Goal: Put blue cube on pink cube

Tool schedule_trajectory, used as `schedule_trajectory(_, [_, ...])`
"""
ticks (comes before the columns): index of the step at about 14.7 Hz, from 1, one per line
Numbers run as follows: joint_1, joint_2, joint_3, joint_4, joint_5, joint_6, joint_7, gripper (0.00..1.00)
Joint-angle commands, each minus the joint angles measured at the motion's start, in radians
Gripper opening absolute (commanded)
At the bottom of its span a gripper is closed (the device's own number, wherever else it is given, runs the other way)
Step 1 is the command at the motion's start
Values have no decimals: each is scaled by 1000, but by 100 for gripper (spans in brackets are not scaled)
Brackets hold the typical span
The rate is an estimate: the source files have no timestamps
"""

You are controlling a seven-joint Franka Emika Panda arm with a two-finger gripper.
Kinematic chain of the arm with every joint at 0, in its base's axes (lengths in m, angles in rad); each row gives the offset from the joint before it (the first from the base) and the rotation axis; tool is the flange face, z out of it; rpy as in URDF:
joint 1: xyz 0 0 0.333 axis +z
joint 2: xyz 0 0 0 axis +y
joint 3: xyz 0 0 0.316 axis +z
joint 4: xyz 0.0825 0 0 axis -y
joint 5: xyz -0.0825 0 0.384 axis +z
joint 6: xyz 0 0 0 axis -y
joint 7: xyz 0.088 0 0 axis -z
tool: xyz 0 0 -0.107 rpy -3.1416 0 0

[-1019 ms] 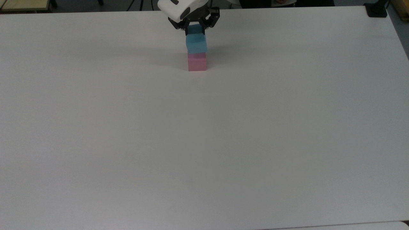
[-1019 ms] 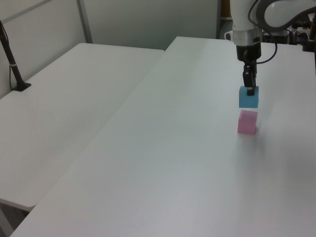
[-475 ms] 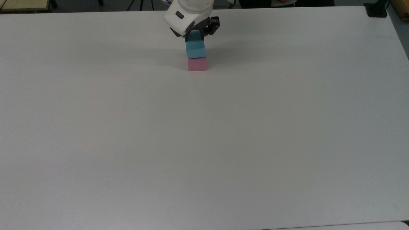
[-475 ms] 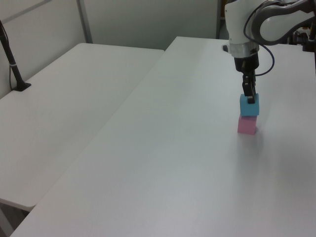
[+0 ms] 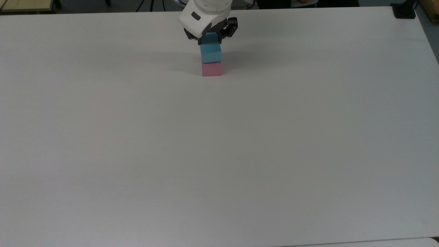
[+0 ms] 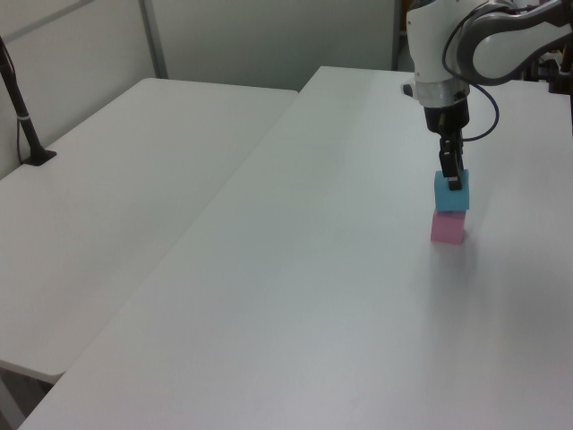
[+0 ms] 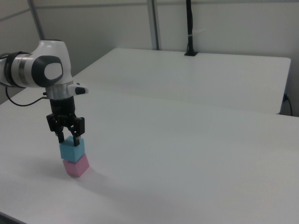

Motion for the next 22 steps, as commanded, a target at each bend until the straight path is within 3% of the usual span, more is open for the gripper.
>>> schedule_trajectory(1, [9,-14,-3,-17,-23,30,32,100])
schedule_trajectory(6, [-10,-27,-6,13,-22,13,33,100])
schedule_trajectory(8, [-66,-49,-15,82,-11,-45,35,100])
schedule_trajectory(10, [-109,-49,-32,220,-8,-146,35,100])
schedule_trajectory(13, [-109,-44,-156,441,0,-220,25,100])
schedule_trajectory(14, [-106,-44,-185,476,0,-235,16,100])
schedule_trajectory(16, [-103,-44,-245,518,0,-233,-97,100])
schedule_trajectory(22, [-103,-41,-265,518,-8,-220,-185,100])
